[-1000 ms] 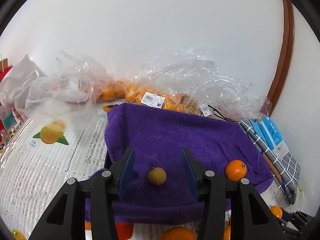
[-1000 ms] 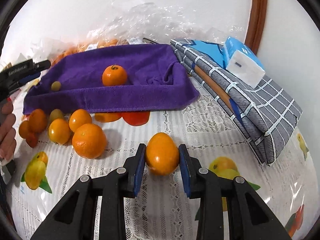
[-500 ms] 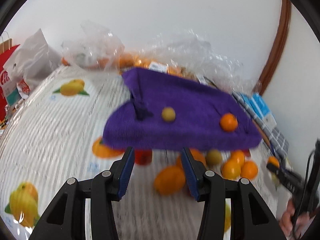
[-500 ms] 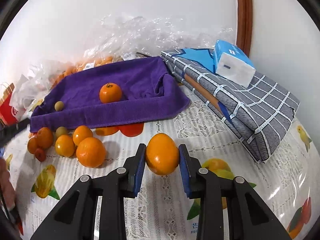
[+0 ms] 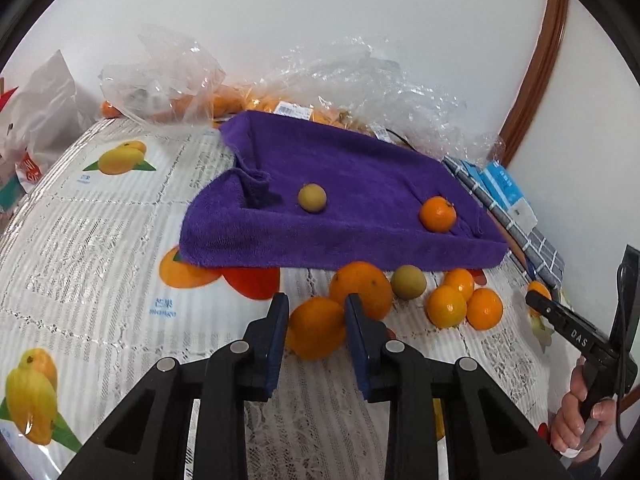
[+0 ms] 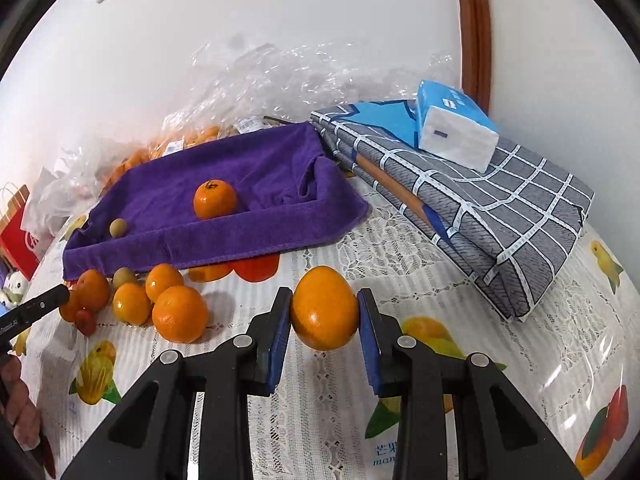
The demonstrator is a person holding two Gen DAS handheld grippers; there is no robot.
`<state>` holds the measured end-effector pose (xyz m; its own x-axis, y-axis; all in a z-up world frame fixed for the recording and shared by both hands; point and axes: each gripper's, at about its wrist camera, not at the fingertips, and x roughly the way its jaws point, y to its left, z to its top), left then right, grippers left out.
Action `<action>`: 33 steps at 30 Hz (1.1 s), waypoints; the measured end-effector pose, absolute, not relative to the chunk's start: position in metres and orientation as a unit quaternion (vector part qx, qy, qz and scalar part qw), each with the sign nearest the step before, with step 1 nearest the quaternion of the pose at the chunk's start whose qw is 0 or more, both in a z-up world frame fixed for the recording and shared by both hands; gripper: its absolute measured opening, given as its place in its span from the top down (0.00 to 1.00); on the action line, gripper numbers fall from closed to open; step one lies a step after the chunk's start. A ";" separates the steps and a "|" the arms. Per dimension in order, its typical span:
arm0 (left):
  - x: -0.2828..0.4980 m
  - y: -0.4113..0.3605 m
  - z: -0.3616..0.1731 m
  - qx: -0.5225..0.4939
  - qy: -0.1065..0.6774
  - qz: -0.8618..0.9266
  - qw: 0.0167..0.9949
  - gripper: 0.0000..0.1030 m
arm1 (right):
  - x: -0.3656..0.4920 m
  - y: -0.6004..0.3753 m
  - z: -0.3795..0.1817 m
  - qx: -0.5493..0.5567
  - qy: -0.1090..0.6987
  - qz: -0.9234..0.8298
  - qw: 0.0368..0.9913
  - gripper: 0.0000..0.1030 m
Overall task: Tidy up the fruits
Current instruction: 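Grasp an orange with the left tool while the right tool holds its orange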
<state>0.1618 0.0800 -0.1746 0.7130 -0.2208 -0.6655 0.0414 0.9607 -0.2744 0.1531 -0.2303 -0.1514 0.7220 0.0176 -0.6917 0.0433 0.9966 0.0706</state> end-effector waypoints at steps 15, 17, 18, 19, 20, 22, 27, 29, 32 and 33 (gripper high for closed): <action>0.157 0.086 -0.177 -0.134 0.375 -0.066 0.915 0.70 | 0.158 -0.223 -0.156 0.020 0.390 -0.004 0.921 0.68; 0.162 0.088 -0.182 -0.139 0.390 -0.060 0.908 0.70 | 0.158 -0.224 -0.156 0.022 0.388 -0.005 0.921 0.68; 0.165 0.088 -0.184 -0.141 0.397 -0.060 0.905 0.70 | 0.158 -0.224 -0.156 0.023 0.389 -0.006 0.921 0.68; 0.167 0.088 -0.185 -0.144 0.401 -0.060 0.903 0.70 | 0.159 -0.224 -0.156 0.023 0.390 -0.005 0.920 0.68; 0.166 0.089 -0.184 -0.147 0.398 -0.063 0.903 0.70 | 0.159 -0.224 -0.156 0.022 0.391 -0.005 0.920 0.68; 0.164 0.091 -0.183 -0.153 0.390 -0.062 0.906 0.70 | 0.159 -0.223 -0.155 0.019 0.388 -0.004 0.921 0.68; 0.153 0.088 -0.172 -0.148 0.349 -0.069 0.923 0.70 | 0.153 -0.224 -0.150 0.021 0.371 -0.003 0.929 0.68; 0.151 0.084 -0.168 -0.138 0.338 -0.072 0.928 0.70 | 0.148 -0.226 -0.146 0.025 0.358 -0.005 0.933 0.68; 0.147 0.080 -0.162 -0.130 0.320 -0.074 0.936 0.70 | 0.144 -0.228 -0.142 0.030 0.345 -0.005 0.938 0.68; 0.145 0.079 -0.160 -0.126 0.314 -0.073 0.938 0.70 | 0.143 -0.228 -0.141 0.031 0.341 -0.004 0.940 0.68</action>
